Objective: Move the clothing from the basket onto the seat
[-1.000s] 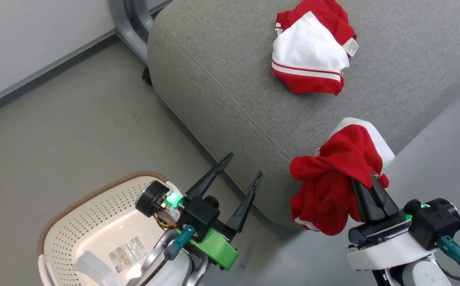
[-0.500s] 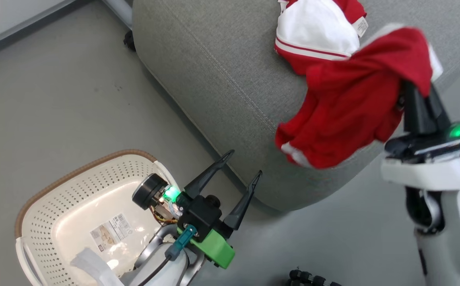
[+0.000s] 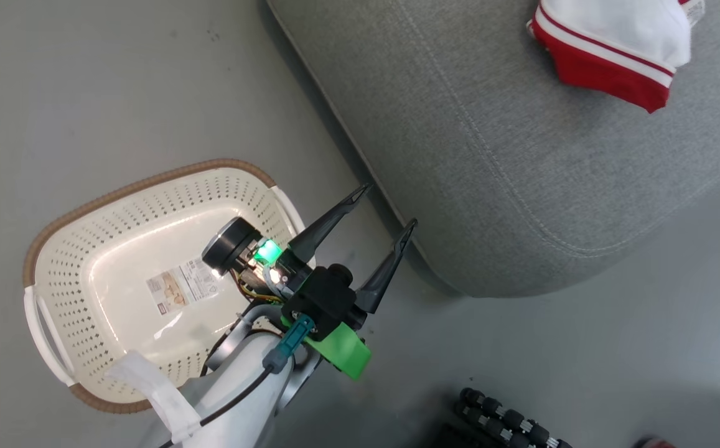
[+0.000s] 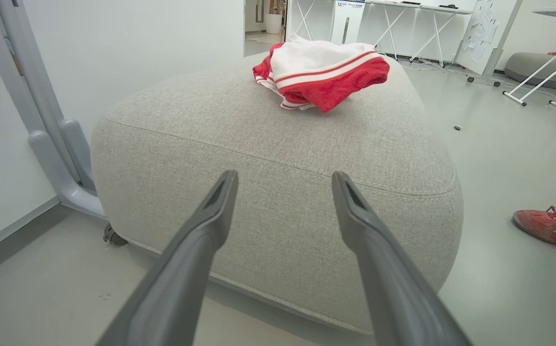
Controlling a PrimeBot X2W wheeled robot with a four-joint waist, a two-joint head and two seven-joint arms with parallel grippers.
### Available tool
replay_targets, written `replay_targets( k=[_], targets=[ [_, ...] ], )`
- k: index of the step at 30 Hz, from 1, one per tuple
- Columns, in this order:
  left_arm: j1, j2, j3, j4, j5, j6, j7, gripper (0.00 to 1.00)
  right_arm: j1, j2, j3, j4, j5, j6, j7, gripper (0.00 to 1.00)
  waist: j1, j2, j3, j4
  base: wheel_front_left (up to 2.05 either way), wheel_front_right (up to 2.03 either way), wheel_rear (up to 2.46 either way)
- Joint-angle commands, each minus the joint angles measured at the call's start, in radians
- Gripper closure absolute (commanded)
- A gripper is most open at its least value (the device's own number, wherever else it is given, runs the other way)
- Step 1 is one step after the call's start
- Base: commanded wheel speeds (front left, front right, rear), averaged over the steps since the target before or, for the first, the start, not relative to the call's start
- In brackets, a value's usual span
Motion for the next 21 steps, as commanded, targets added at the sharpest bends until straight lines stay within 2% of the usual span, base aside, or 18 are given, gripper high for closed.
replay_targets(
  k=[1,5,13,14,15,16,17,21],
  targets=[
    [-0.026,0.005,0.003,-0.005,0.005,0.005,-0.001,0.00,-0.011,-0.005,0.001,0.033,-0.010,-0.001,0.000,1.00,-0.0001,0.0025,0.112,0.092,0.00,0.00,0.00],
    [-0.048,0.000,0.007,-0.007,0.000,0.010,-0.001,0.00,-0.001,-0.011,-0.004,0.135,-0.028,-0.001,0.000,1.00,-0.0001,0.0025,0.155,0.108,0.00,0.00,0.00],
    [-0.066,0.000,0.017,0.006,-0.013,0.023,-0.001,0.00,0.099,0.065,-0.069,0.373,-0.056,-0.001,0.000,1.00,-0.0001,0.0025,0.163,0.114,0.00,0.00,0.00],
    [-0.063,0.001,0.019,0.010,-0.015,0.025,-0.001,0.00,0.116,0.076,-0.080,0.399,-0.060,-0.001,0.000,0.77,-0.0001,0.0025,0.158,0.111,0.00,0.00,0.00],
    [-0.061,0.002,0.020,0.013,-0.019,0.027,-0.001,0.00,0.128,0.086,-0.093,0.418,-0.066,-0.001,0.000,0.66,-0.0001,0.0025,0.152,0.109,0.00,0.00,0.00],
    [-0.059,0.003,0.021,0.016,-0.022,0.027,-0.001,0.00,0.146,0.093,-0.111,0.435,-0.073,-0.001,0.000,0.42,-0.0001,0.0025,0.147,0.106,0.00,0.00,0.00],
    [-0.057,0.003,0.023,0.020,-0.026,0.027,-0.001,0.00,0.158,0.102,-0.124,0.444,-0.080,-0.001,0.000,0.00,-0.0001,0.0025,0.141,0.104,0.00,0.00,0.00],
    [-0.044,0.003,0.029,0.028,-0.029,0.036,-0.001,0.00,0.236,0.157,-0.196,0.408,-0.113,-0.001,0.000,0.00,-0.0001,0.0025,0.109,0.095,0.00,0.00,0.00]
  ],
)
